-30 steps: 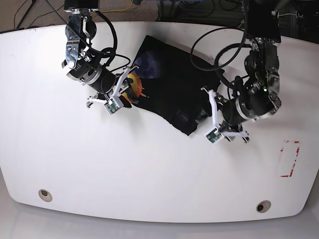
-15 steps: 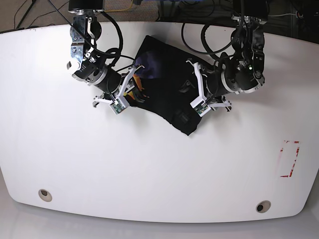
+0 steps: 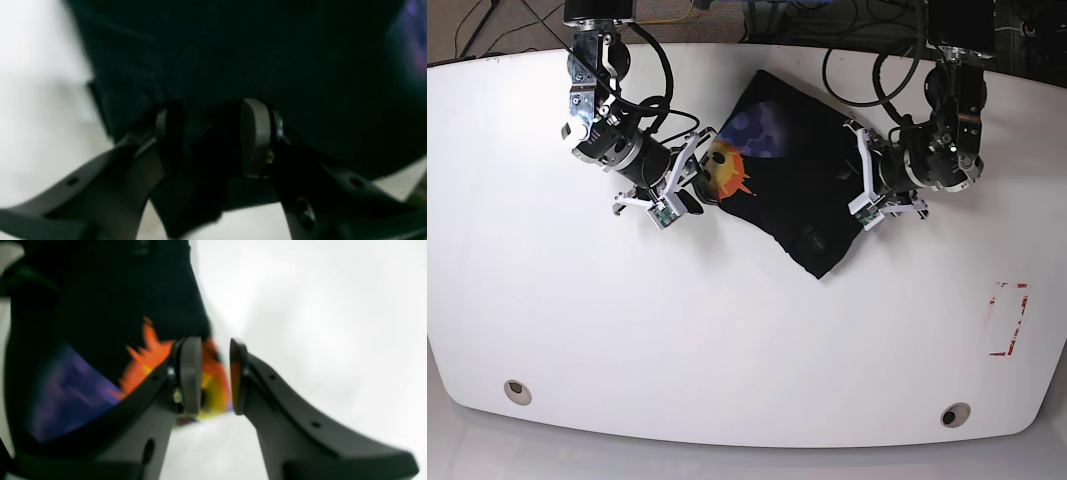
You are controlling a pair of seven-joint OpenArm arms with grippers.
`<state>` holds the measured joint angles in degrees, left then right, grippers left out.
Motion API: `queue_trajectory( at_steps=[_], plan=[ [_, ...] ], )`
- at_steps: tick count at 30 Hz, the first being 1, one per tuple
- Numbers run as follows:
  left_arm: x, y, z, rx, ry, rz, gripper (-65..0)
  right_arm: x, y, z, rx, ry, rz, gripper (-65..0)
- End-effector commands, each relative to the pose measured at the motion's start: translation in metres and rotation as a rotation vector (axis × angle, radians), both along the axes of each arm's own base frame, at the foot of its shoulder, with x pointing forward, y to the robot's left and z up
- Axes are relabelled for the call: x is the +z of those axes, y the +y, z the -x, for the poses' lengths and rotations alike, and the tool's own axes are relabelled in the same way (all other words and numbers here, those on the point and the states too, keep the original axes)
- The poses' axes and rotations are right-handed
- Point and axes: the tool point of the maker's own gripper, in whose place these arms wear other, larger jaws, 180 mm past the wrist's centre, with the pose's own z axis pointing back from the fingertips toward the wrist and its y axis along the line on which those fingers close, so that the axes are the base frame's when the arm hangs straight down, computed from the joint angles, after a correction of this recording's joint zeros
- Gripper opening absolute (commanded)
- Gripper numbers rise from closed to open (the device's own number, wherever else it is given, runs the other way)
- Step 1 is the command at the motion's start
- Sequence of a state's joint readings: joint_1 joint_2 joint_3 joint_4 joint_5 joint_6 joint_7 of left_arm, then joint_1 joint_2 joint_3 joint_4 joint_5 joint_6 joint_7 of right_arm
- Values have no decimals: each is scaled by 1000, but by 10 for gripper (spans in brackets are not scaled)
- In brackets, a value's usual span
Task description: Layout the t-shirt on the table in an organized manner, then fold the t-shirt properly
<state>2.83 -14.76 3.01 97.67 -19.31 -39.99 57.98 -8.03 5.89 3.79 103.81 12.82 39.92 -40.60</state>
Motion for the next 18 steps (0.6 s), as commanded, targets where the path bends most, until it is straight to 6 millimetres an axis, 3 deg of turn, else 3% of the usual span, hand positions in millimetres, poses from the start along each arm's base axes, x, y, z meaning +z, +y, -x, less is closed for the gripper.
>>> queue_trajectory(
  at_steps=[1,8,15,18],
  plan=[
    [13,19,-10,19,-49,-32,-404,14,2,-8,1,-50,-27,-514],
    [31,36,-17,33,-105,-70,-404,13,3,-6,1,-46,-28,-514],
    [50,29,-20,9,-168,-69,-404,16,8,-4,8,-48,-44,-514],
    [58,24,-21,-1,-196,-63,-404,17,33,1,57,-45,-70,-514]
  ],
)
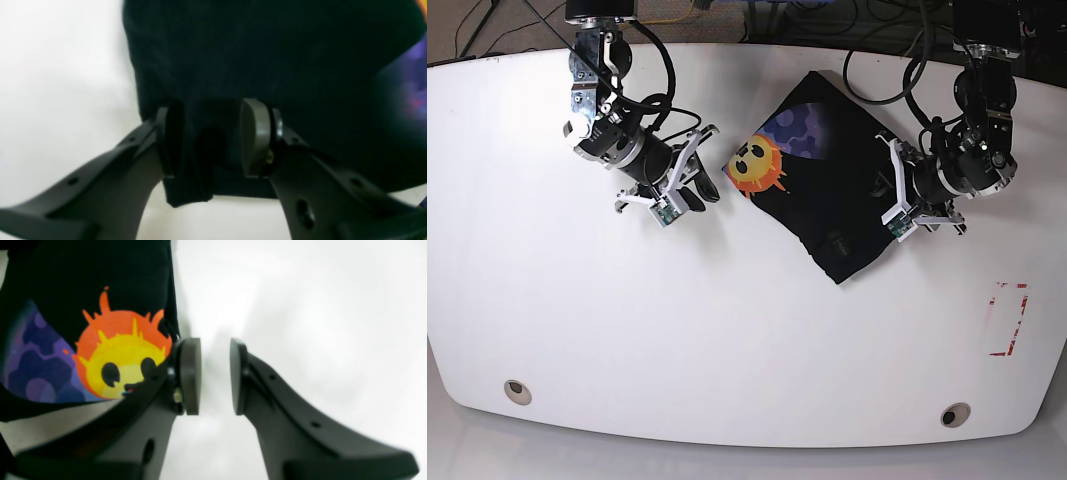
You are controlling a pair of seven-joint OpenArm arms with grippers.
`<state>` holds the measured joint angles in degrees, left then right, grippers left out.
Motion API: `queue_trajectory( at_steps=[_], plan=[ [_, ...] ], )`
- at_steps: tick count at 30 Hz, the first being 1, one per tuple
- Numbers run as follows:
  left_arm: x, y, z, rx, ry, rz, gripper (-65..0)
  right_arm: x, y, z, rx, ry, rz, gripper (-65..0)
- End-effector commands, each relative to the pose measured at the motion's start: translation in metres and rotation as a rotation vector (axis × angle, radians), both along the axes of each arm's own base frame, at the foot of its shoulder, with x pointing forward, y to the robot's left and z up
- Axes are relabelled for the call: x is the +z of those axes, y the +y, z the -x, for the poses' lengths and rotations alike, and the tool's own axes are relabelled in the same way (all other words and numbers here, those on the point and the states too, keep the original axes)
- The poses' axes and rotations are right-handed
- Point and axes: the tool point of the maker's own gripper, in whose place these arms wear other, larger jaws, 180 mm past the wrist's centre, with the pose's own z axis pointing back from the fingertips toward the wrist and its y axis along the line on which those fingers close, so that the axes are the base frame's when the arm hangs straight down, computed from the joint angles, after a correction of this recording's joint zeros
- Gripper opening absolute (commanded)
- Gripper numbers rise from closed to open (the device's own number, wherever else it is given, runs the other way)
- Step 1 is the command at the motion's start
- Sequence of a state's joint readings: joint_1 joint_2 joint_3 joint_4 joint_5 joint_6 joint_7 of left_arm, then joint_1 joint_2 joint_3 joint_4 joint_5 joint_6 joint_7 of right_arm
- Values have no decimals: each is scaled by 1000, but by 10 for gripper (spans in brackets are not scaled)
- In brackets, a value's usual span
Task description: Layout the t-shirt on the table in an organized manner, then fold the t-shirt properly
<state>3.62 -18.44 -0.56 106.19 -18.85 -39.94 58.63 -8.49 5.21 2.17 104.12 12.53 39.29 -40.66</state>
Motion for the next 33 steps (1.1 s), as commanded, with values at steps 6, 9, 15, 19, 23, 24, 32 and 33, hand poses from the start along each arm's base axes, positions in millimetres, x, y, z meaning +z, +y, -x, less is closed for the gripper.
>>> queue_trajectory(
  at_steps=[6,9,15,19,23,24,32,33],
  plan=[
    [16,-3,-5,12,-54,30,-404,27,64,6,139,-61,-108,-514],
    [9,13,3,64,-27,16,-404,30,80,7,167,-64,-133,-514],
    [0,31,15,119,7,5,-404,11,98,5,181,4,-166,-514],
    [-8,33,23,122,33,0,-404,0,101,1,173,23,-199,-514],
    [-18,33,26,128,67,7,-404,-15,101,-4,156,44,-219,-514],
    [-23,33,28,129,81,8,-404,-21,100,-5,154,50,-210,-514],
    [-35,15,13,78,118,24,-404,-55,84,2,145,80,-130,-514],
    [-36,14,13,75,121,24,-404,-58,82,4,145,86,-127,-514]
  ],
)
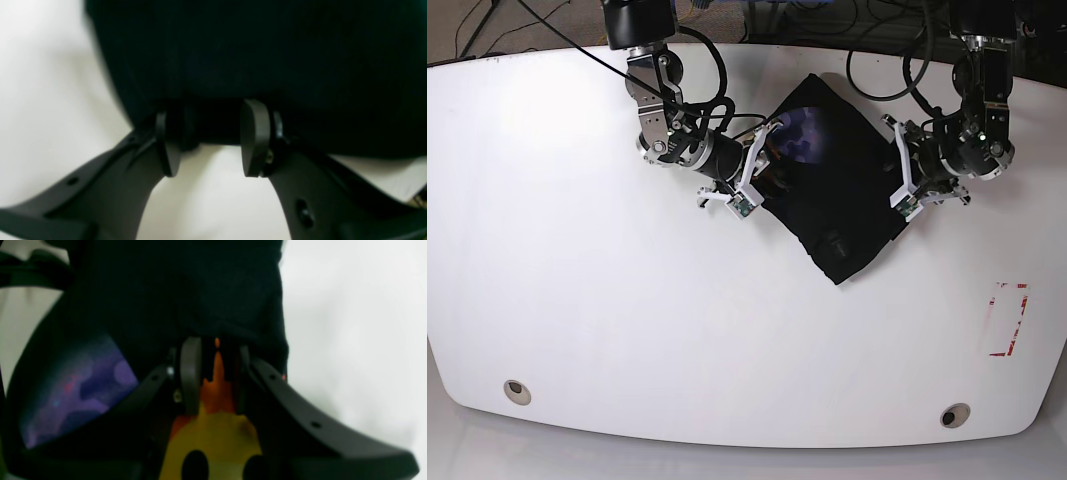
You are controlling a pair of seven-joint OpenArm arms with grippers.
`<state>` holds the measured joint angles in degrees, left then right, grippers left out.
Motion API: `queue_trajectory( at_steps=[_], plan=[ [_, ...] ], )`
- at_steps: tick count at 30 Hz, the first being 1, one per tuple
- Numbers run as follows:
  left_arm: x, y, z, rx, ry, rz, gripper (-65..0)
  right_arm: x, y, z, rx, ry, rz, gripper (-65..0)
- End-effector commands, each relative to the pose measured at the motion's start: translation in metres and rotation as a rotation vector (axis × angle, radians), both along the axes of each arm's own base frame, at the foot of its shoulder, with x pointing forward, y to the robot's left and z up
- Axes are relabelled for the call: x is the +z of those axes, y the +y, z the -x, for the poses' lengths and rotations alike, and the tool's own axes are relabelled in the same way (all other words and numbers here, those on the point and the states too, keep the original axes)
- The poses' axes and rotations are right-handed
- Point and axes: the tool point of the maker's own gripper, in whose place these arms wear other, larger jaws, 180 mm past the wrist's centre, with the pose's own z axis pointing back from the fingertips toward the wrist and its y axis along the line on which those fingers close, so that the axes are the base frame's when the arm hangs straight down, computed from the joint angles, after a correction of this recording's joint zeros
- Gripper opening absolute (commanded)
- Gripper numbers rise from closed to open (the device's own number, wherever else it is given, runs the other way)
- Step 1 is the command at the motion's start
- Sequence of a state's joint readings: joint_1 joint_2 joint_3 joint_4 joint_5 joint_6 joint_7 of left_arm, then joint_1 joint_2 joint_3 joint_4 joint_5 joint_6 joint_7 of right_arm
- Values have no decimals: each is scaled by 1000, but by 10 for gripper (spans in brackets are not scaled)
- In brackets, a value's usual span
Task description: Layout the t-shirt on the table in an organized manner, then fold the t-shirt properly
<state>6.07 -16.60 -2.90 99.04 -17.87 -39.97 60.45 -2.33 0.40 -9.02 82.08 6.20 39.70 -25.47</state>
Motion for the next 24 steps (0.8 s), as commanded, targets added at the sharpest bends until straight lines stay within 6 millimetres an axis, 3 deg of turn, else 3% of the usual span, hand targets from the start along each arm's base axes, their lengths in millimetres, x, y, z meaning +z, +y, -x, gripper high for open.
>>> queue_trajectory(
  at_steps=[1,6,17,24],
  plan=[
    [12,-9,-17,-23,-50,32,-404,-9,-12,6,7,12,37,-514],
    [19,-24,-39,-29,-77,68,-404,-20,-24,23,9,41,61,-514],
    [39,-31,-68,-47,-138,70,-404,-30,-32,60,15,86,77,-514],
    [47,-22,-82,-39,-168,30,-404,-32,-32,65,16,97,77,-514]
  ],
)
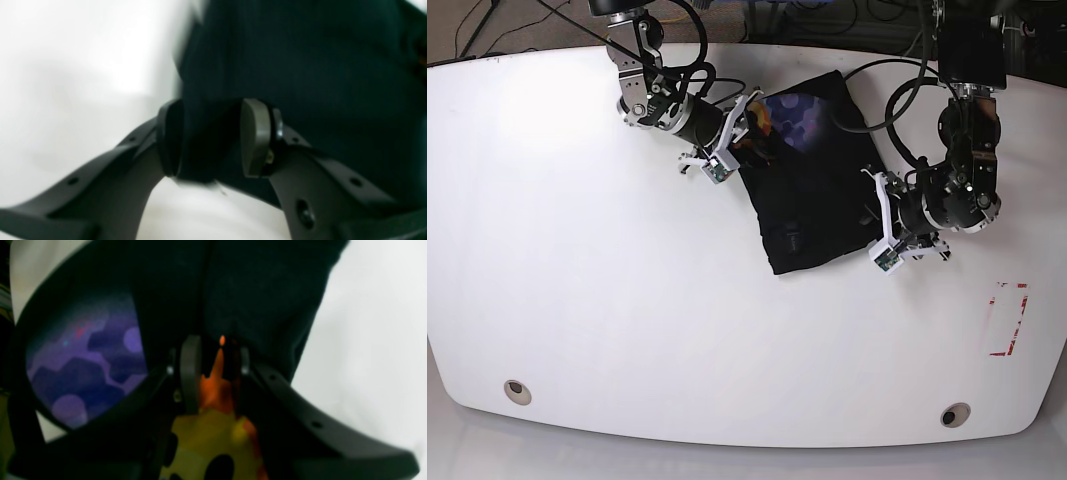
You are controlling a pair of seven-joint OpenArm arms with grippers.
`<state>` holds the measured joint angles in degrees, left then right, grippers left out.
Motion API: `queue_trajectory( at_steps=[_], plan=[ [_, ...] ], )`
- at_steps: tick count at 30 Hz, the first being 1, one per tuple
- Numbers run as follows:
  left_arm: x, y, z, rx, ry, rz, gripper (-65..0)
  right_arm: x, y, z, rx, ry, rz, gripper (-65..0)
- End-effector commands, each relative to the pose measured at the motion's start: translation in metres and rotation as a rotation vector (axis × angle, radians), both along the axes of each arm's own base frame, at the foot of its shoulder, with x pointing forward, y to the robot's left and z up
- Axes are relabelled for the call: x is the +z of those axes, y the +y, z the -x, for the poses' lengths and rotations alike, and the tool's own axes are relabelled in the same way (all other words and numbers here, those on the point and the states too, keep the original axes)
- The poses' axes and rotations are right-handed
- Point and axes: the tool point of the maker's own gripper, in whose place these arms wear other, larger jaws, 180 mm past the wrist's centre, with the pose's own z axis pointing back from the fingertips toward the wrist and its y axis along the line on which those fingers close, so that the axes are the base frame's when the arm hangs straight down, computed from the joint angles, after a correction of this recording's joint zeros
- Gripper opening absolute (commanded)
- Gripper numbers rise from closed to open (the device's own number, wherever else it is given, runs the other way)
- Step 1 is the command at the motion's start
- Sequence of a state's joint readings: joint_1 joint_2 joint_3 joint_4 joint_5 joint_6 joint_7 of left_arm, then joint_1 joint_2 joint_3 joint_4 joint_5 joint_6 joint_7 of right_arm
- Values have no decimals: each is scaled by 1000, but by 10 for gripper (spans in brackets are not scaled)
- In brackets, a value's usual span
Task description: Layout the t-shirt on the table in an organized manner, then fold the t-shirt properly
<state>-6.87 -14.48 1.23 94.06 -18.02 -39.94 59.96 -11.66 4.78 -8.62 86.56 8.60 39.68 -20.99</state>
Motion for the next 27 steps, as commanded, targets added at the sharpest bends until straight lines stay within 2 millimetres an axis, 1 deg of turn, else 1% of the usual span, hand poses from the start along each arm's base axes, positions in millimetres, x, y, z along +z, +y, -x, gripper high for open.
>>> queue_trajectory(
  at_steps=[1,6,9,12,16,17,19,25,27],
  plan=[
    [9,10,-13,12,-40,-31,-404,-20,-9,16,47,57,106,-514],
    [-4,27,-24,46,-28,-93,-404,-20,-9,16,47,56,105,-514],
    [-8,30,-31,55,-37,-92,-404,-20,-9,16,47,56,105,-514],
    [-4,30,-34,57,-42,-86,-404,-20,-9,16,47,56,105,-514],
    [13,26,-34,47,-65,-91,-404,-20,-9,15,47,54,105,-514],
    [25,25,-34,44,-88,-93,-404,-19,-9,14,47,53,106,-514],
    [39,23,-33,40,-119,-93,-404,-19,-9,14,47,51,106,-514],
    [50,17,-11,31,-126,-71,-404,-19,-8,13,48,50,105,-514],
    [48,13,-4,23,-118,-53,-404,-18,-8,13,48,48,105,-514]
  ],
)
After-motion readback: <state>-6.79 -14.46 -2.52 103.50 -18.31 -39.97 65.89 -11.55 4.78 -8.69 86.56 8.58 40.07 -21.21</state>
